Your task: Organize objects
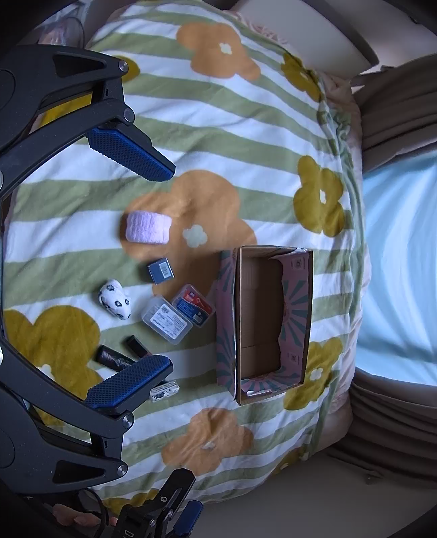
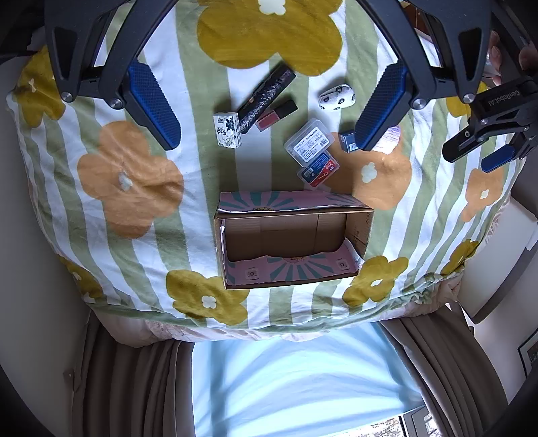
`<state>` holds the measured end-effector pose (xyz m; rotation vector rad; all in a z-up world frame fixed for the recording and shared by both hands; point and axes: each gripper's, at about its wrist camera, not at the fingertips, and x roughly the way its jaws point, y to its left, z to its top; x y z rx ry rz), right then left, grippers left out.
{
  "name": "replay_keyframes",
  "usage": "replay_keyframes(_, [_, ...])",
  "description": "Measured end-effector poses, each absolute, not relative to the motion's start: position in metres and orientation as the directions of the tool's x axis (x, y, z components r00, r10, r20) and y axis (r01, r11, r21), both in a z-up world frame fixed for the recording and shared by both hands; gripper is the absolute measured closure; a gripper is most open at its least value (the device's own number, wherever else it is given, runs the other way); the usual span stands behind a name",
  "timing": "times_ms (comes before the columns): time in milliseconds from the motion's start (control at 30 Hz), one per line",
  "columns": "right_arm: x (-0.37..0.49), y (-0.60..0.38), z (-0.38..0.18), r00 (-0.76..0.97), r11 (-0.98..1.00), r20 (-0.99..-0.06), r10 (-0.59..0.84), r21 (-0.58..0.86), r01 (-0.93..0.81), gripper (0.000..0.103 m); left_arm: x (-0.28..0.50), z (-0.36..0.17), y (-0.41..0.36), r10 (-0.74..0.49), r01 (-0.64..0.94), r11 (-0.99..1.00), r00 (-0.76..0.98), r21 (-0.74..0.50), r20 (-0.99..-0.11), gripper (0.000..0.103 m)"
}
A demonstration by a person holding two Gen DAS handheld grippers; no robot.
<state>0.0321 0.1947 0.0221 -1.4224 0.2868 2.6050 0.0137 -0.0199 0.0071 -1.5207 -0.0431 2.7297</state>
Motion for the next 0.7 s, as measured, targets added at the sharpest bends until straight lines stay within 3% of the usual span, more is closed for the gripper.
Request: replay_keyframes(700, [0.0326, 0.1927, 0.0236, -0.536, -0.967, -0.843, 0.044, 0.098, -0.234, 0.001, 0.0133, 0.0082, -0.0265, 0.028, 0.007, -0.999, -0.532, -0.038, -0.846, 0.0])
